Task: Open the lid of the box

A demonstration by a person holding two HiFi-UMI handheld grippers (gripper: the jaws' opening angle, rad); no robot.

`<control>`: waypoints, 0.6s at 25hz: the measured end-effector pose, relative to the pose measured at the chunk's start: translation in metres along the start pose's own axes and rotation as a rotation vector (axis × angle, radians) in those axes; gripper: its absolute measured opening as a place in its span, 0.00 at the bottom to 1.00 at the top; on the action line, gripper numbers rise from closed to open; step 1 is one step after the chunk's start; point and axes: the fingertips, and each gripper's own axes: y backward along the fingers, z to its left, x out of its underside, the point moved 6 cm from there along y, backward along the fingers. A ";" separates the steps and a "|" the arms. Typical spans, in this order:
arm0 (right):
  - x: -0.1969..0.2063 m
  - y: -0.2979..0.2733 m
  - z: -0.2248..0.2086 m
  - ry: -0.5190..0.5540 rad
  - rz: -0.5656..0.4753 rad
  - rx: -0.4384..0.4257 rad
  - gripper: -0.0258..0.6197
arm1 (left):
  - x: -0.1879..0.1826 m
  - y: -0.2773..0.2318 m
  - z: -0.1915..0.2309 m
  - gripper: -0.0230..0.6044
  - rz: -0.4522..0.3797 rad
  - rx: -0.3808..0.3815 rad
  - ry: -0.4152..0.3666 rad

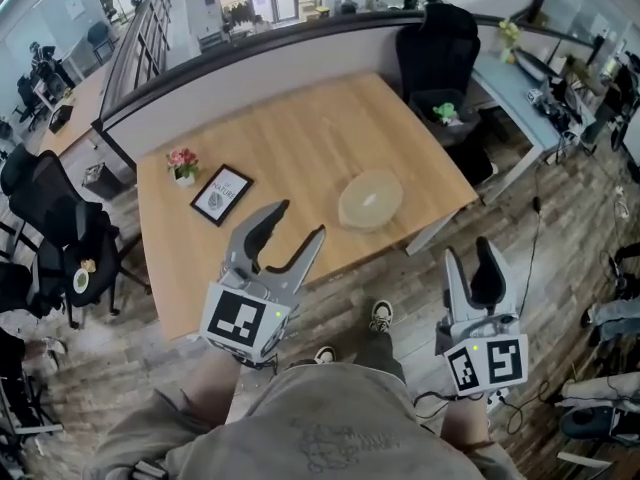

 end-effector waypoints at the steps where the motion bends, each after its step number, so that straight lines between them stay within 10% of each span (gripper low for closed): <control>1: 0.002 -0.008 -0.007 -0.002 0.002 -0.011 0.35 | 0.000 -0.008 0.001 0.39 0.003 -0.006 -0.003; 15: 0.010 -0.146 -0.124 -0.014 0.018 -0.274 0.35 | -0.010 -0.143 0.007 0.39 0.067 -0.210 0.003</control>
